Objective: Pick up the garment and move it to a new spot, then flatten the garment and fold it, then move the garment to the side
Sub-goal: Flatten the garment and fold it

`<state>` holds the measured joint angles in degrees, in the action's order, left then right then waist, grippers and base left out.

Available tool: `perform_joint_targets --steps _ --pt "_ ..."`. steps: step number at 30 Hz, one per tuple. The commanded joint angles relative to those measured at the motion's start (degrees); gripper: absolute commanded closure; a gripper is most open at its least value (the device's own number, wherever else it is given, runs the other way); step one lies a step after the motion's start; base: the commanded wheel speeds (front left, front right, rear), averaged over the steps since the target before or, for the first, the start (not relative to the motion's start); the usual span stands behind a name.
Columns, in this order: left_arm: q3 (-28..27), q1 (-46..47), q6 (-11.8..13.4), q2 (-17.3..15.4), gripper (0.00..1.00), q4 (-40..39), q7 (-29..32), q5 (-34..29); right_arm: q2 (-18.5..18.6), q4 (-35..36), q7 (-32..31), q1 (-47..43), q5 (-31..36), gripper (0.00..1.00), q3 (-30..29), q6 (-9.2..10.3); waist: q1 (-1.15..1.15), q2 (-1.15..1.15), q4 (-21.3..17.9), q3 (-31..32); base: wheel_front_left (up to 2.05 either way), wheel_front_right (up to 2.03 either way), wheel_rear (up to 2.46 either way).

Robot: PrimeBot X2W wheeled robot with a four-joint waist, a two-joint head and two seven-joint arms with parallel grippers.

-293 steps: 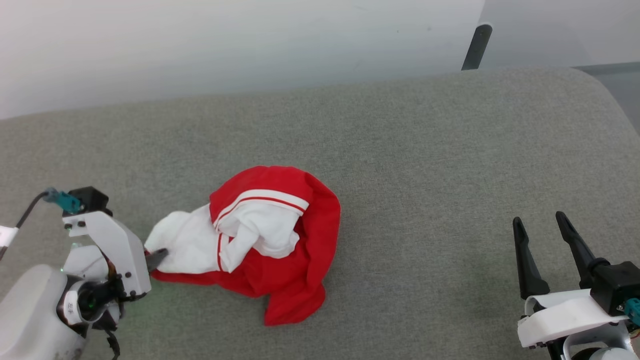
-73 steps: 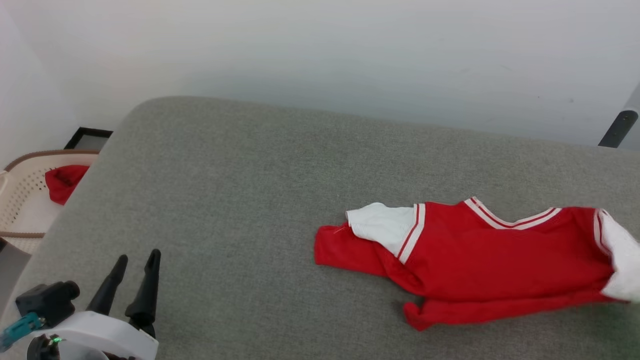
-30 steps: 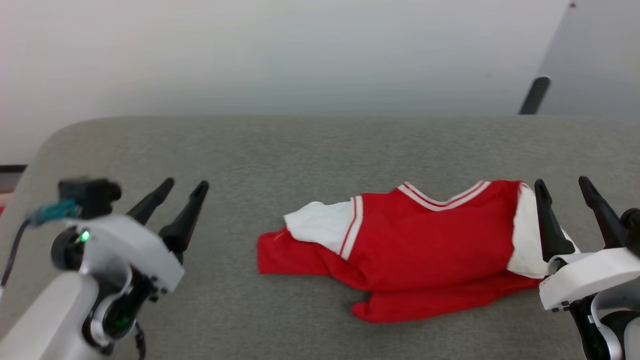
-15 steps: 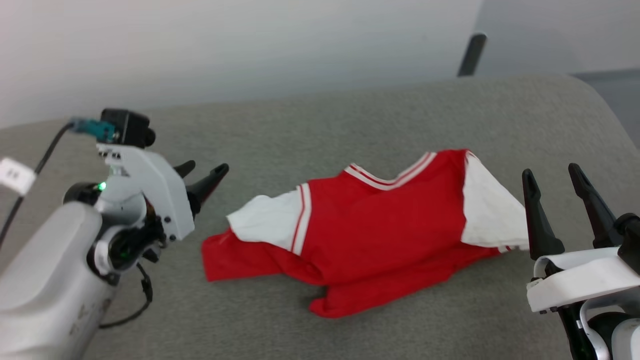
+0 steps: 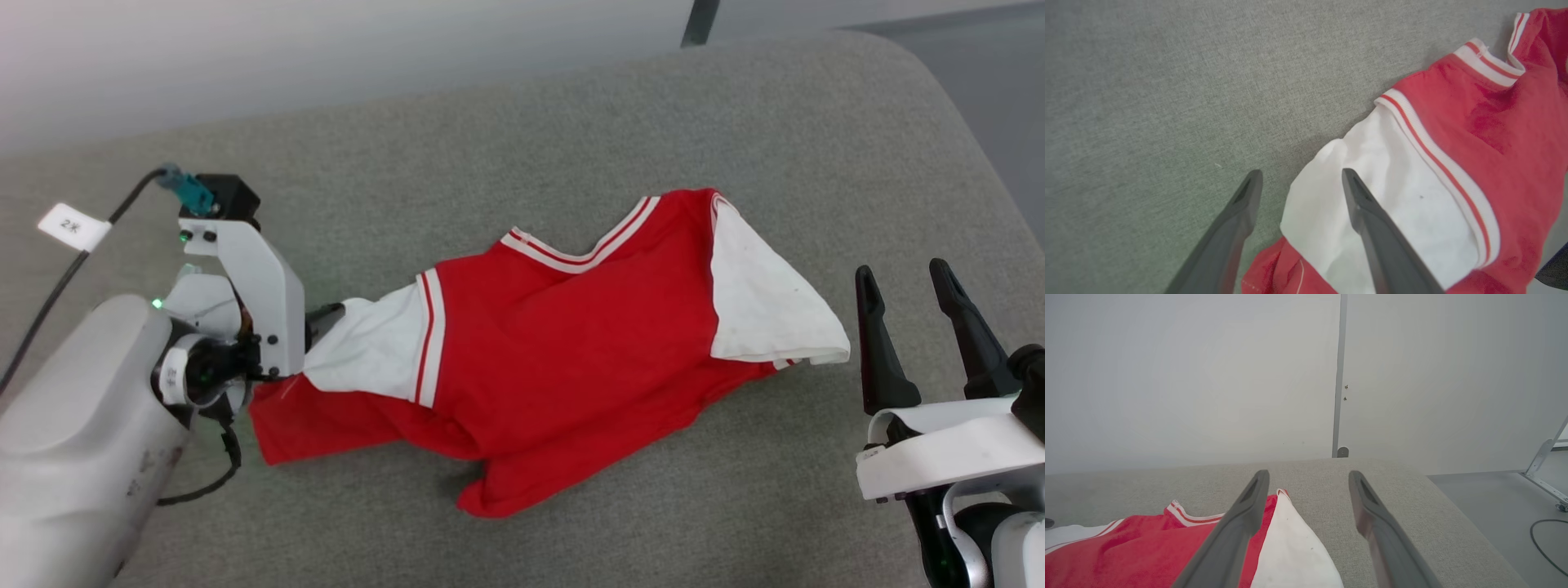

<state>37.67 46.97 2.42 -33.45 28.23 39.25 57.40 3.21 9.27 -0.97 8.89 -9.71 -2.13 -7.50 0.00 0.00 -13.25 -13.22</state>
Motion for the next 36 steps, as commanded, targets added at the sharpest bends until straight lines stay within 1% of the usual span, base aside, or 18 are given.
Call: perform_joint_targets --steps 1,7,10,15,17,18,19,21,22,23,29,32,36 --pt "0.5 0.9 -0.3 0.3 0.0 1.1 0.4 -0.5 -0.2 -0.2 0.5 0.9 -0.2 0.0 -0.1 0.02 0.0 0.0 -1.0 -1.5 0.0 0.0 0.0" --pt "2.5 1.9 -0.6 1.2 0.0 4.3 2.1 -1.8 -0.3 -0.7 0.8 1.2 -0.3 0.0 -0.1 0.02 0.0 0.0 -1.0 -2.3 0.0 0.0 0.0" --pt "4.2 2.0 -1.1 1.5 0.0 6.2 2.7 -3.1 -0.3 -1.0 0.8 1.7 -0.4 0.0 0.1 0.02 0.0 0.0 -1.0 -2.6 0.0 0.0 0.0" --pt "5.0 1.7 -1.5 3.3 0.0 8.7 4.1 -2.2 -0.4 -1.3 0.9 2.2 -0.5 0.0 0.0 0.02 0.0 0.0 -0.8 -2.9 0.0 0.0 0.0" --pt "5.5 1.6 -2.0 3.7 0.0 9.3 4.6 -2.0 -0.4 -1.4 0.9 2.4 -0.5 0.0 0.0 0.02 0.0 0.0 -0.7 -3.0 0.0 0.0 0.0" --pt "5.6 1.7 -2.3 3.9 0.12 9.6 4.5 -2.0 -0.4 -1.4 0.9 2.5 -0.6 0.0 0.0 0.02 0.0 0.0 -0.6 -3.1 0.0 0.0 0.0" --pt "5.8 1.8 -2.7 4.1 0.4 9.8 4.4 -2.1 -0.4 -1.4 1.0 2.5 -0.7 0.0 0.0 0.02 0.0 0.0 -0.6 -3.1 0.0 0.0 0.0" --pt "5.8 1.9 -3.5 4.5 0.82 10.1 4.0 -1.9 -0.4 -1.5 1.0 2.4 -0.9 0.0 0.1 0.02 0.0 0.0 -0.5 -3.2 0.0 0.0 0.0" --pt "5.7 1.9 -3.7 4.8 1.0 10.2 3.7 -1.6 -0.4 -1.5 1.0 2.4 -0.9 0.0 0.2 0.02 0.0 0.0 -0.4 -3.1 0.0 0.0 0.0" --pt "5.7 2.0 -4.2 5.0 1.0 10.0 3.4 -1.7 -0.4 -1.6 1.0 2.5 -0.8 0.0 0.2 0.02 0.0 0.0 -0.4 -3.1 0.0 0.0 0.0" --pt "5.5 3.1 -5.4 4.5 1.0 10.1 3.0 -1.5 -0.4 -1.7 1.1 2.0 -1.6 0.0 0.0 0.02 0.0 0.0 0.3 -2.6 0.0 0.0 0.0" --pt "4.8 3.5 -5.3 4.3 1.0 10.0 2.4 -1.1 -0.4 -1.8 1.1 1.7 -1.7 0.0 -0.1 0.02 0.0 0.0 0.8 -2.3 0.0 0.0 0.0" --pt "3.9 4.2 -5.2 3.1 1.0 9.4 0.9 -1.2 -0.4 -1.8 1.0 1.5 -1.8 0.0 -0.2 0.02 0.0 0.0 1.4 -1.7 0.0 0.0 0.0"
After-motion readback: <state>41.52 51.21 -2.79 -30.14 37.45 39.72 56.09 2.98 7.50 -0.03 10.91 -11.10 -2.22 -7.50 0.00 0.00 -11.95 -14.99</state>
